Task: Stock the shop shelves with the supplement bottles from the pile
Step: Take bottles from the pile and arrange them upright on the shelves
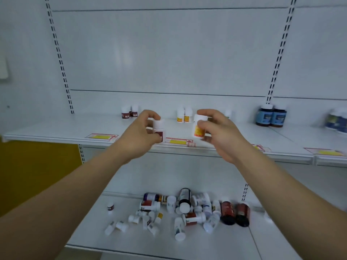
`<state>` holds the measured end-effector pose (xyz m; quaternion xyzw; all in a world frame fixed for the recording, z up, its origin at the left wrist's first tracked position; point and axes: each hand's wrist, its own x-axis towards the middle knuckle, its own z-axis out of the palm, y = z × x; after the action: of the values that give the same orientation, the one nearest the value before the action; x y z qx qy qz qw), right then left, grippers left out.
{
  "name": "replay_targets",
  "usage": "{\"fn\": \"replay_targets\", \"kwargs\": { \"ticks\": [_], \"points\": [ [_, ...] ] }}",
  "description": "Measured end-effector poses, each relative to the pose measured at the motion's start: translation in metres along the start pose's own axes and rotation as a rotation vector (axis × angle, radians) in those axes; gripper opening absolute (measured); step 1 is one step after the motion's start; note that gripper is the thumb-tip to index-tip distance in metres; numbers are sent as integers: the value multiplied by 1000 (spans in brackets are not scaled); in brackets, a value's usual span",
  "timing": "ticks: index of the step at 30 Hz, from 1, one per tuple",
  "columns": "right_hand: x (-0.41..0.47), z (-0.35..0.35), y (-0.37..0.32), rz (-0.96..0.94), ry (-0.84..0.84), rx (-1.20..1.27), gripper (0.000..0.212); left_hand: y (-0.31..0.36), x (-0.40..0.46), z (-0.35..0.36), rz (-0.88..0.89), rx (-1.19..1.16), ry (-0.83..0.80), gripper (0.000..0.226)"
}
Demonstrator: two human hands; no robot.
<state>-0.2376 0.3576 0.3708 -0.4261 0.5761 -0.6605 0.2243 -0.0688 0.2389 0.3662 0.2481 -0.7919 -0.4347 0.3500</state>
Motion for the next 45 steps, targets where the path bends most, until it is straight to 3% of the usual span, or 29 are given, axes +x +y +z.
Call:
{"fn": "replay_targets", "kwargs": {
  "ticks": [6,13,29,36,39,42,45],
  "points": [
    [78,-4,25,44,-26,-486,47,-18,73,3,4,327,-72,45],
    [147,6,54,65,-11,-874,48,-56,133,5,33,447,-226,42],
    [192,27,74,10,-28,-1052,43,-79,164,4,126,525,-192,42],
    [189,49,51,-218,16,-1196,59,-95,153,-39,106,606,-134,39],
    [183,80,44,-239,-150,-1236,54,-106,154,-74,68,659,-99,37],
    [179,116,48,-52,-397,-1280,60,-115,157,-99,23,671,-82,40],
    [187,138,60,110,-498,-1303,75,-122,164,-112,57,700,-53,41]
  ]
}}
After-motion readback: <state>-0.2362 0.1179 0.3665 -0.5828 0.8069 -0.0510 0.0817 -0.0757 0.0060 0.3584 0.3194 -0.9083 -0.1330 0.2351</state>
